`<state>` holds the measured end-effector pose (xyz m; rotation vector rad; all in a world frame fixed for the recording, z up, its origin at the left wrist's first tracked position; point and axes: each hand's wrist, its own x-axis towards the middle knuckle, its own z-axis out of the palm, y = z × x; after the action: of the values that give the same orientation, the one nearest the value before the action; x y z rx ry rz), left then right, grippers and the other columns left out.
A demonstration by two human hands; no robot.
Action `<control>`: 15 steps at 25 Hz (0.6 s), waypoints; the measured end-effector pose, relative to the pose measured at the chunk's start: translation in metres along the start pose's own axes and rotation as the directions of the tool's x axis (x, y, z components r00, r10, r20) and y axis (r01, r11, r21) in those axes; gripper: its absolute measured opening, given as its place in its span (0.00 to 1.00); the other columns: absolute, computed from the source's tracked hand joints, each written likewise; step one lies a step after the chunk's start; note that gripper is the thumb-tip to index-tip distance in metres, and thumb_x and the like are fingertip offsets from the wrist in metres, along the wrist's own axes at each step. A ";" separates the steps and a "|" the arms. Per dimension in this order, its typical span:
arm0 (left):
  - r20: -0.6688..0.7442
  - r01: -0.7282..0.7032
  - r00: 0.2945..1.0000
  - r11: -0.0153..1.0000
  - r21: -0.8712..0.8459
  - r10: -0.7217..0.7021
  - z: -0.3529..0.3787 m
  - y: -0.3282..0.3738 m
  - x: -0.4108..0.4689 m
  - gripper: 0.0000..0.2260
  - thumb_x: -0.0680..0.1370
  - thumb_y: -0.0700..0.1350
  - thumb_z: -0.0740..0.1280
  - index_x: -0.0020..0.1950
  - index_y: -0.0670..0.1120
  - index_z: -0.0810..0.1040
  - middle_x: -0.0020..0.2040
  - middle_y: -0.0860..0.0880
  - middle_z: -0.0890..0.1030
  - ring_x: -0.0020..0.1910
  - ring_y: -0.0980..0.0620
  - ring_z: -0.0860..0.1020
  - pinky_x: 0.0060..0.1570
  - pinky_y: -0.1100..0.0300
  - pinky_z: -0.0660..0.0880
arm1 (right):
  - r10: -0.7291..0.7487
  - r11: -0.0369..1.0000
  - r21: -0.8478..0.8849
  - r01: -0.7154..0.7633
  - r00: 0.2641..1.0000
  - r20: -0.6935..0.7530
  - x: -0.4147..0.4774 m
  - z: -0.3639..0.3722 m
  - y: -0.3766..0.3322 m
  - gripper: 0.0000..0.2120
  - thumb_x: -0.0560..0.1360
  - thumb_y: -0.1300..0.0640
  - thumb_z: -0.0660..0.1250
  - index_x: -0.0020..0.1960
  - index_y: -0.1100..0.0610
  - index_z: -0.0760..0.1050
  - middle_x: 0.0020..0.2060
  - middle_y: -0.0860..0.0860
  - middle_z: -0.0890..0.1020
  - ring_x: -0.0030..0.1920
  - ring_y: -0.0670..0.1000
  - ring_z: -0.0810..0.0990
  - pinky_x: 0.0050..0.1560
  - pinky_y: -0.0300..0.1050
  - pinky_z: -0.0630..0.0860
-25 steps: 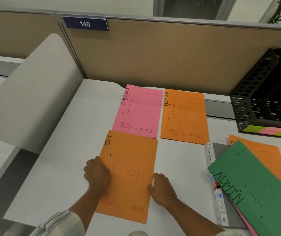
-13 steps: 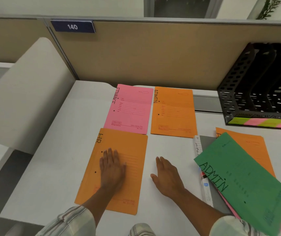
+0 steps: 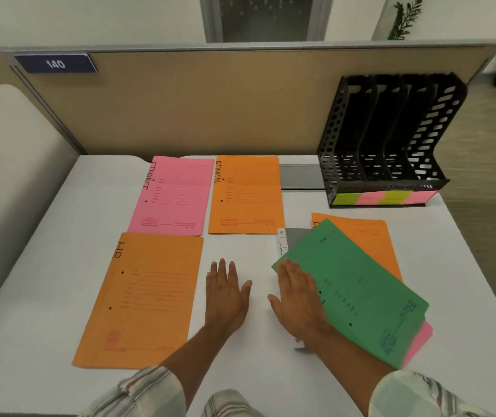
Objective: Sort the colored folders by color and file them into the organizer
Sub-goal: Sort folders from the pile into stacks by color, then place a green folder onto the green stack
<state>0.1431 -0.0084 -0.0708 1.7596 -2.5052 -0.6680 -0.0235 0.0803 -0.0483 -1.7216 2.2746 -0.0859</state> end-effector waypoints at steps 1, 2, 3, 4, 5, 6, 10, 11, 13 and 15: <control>0.015 -0.002 1.000 1.000 -0.022 0.002 0.005 0.016 -0.003 0.33 0.87 0.63 0.49 0.87 0.47 0.50 0.88 0.45 0.46 0.86 0.44 0.41 0.81 0.50 0.36 | 0.035 0.999 0.007 -0.035 0.999 0.005 -0.006 0.000 0.016 0.37 0.83 0.40 0.57 0.84 0.58 0.50 0.83 0.57 0.53 0.83 0.57 0.52 0.81 0.57 0.52; 0.031 -0.005 0.999 0.999 -0.043 0.006 0.010 0.029 -0.006 0.33 0.87 0.63 0.49 0.87 0.47 0.51 0.88 0.45 0.46 0.86 0.44 0.41 0.82 0.50 0.38 | 0.064 0.998 0.011 -0.064 0.998 0.010 -0.011 0.000 0.031 0.37 0.83 0.39 0.55 0.84 0.58 0.50 0.83 0.56 0.53 0.83 0.57 0.52 0.82 0.57 0.51; 0.045 -0.010 0.999 0.998 -0.062 0.012 0.015 0.040 -0.008 0.33 0.87 0.63 0.50 0.87 0.47 0.52 0.88 0.45 0.47 0.87 0.44 0.42 0.83 0.49 0.40 | 0.090 0.996 0.020 -0.090 0.996 0.018 -0.017 0.000 0.045 0.38 0.83 0.38 0.54 0.84 0.58 0.50 0.83 0.56 0.53 0.83 0.56 0.52 0.82 0.57 0.51; 0.058 -0.013 0.998 0.997 -0.078 0.018 0.020 0.051 -0.010 0.32 0.87 0.62 0.50 0.87 0.47 0.52 0.88 0.45 0.48 0.87 0.44 0.43 0.83 0.49 0.42 | 0.113 0.993 0.029 -0.114 0.993 0.025 -0.023 -0.001 0.060 0.38 0.82 0.37 0.54 0.84 0.58 0.50 0.83 0.56 0.53 0.83 0.56 0.52 0.81 0.57 0.51; 0.070 -0.012 0.997 0.995 -0.094 0.019 0.024 0.059 -0.012 0.32 0.87 0.62 0.51 0.87 0.46 0.53 0.88 0.44 0.49 0.87 0.43 0.44 0.84 0.49 0.43 | 0.131 0.991 0.034 -0.132 0.991 0.026 -0.029 -0.001 0.073 0.39 0.82 0.36 0.54 0.84 0.58 0.51 0.83 0.56 0.54 0.82 0.56 0.53 0.81 0.57 0.52; 0.081 -0.006 0.997 0.994 -0.112 0.015 0.029 0.067 -0.014 0.32 0.87 0.61 0.51 0.86 0.46 0.54 0.87 0.44 0.50 0.87 0.43 0.45 0.84 0.49 0.44 | 0.146 0.989 0.034 -0.147 0.989 0.024 -0.036 -0.001 0.087 0.40 0.81 0.35 0.54 0.84 0.58 0.52 0.83 0.56 0.55 0.82 0.56 0.54 0.81 0.57 0.53; 0.098 0.013 0.995 0.986 -0.165 0.003 0.042 0.084 -0.018 0.29 0.88 0.57 0.54 0.85 0.43 0.59 0.86 0.40 0.57 0.86 0.40 0.51 0.84 0.47 0.48 | 0.174 0.983 0.049 -0.177 0.983 0.051 -0.057 0.003 0.126 0.43 0.79 0.31 0.50 0.83 0.58 0.51 0.83 0.56 0.55 0.82 0.56 0.54 0.81 0.58 0.54; 0.097 0.021 0.995 0.982 -0.187 -0.003 0.045 0.088 -0.019 0.28 0.88 0.57 0.54 0.85 0.44 0.60 0.86 0.40 0.58 0.86 0.40 0.52 0.84 0.46 0.49 | 0.174 0.983 0.054 -0.178 0.983 0.063 -0.061 0.005 0.133 0.43 0.78 0.30 0.48 0.83 0.58 0.51 0.83 0.56 0.55 0.82 0.56 0.54 0.81 0.58 0.54; 0.102 0.037 0.995 0.970 -0.240 -0.013 0.047 0.093 -0.021 0.26 0.88 0.56 0.55 0.84 0.46 0.62 0.85 0.41 0.61 0.85 0.39 0.55 0.82 0.44 0.54 | 0.171 0.983 0.060 -0.176 0.982 0.083 -0.066 0.009 0.142 0.43 0.78 0.29 0.46 0.83 0.57 0.53 0.83 0.55 0.55 0.82 0.55 0.54 0.81 0.58 0.54; 0.101 0.031 0.995 0.960 -0.279 -0.003 0.047 0.098 -0.022 0.24 0.87 0.56 0.56 0.82 0.48 0.65 0.83 0.42 0.65 0.83 0.40 0.59 0.80 0.42 0.59 | 0.160 0.984 0.061 -0.167 0.981 0.111 -0.069 0.013 0.145 0.43 0.78 0.29 0.44 0.83 0.56 0.53 0.83 0.54 0.54 0.83 0.54 0.52 0.80 0.59 0.53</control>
<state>0.0516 0.0548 -0.0739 1.6859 -2.3132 -1.0767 -0.1383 0.1891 -0.0795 -1.4625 2.2965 -0.0391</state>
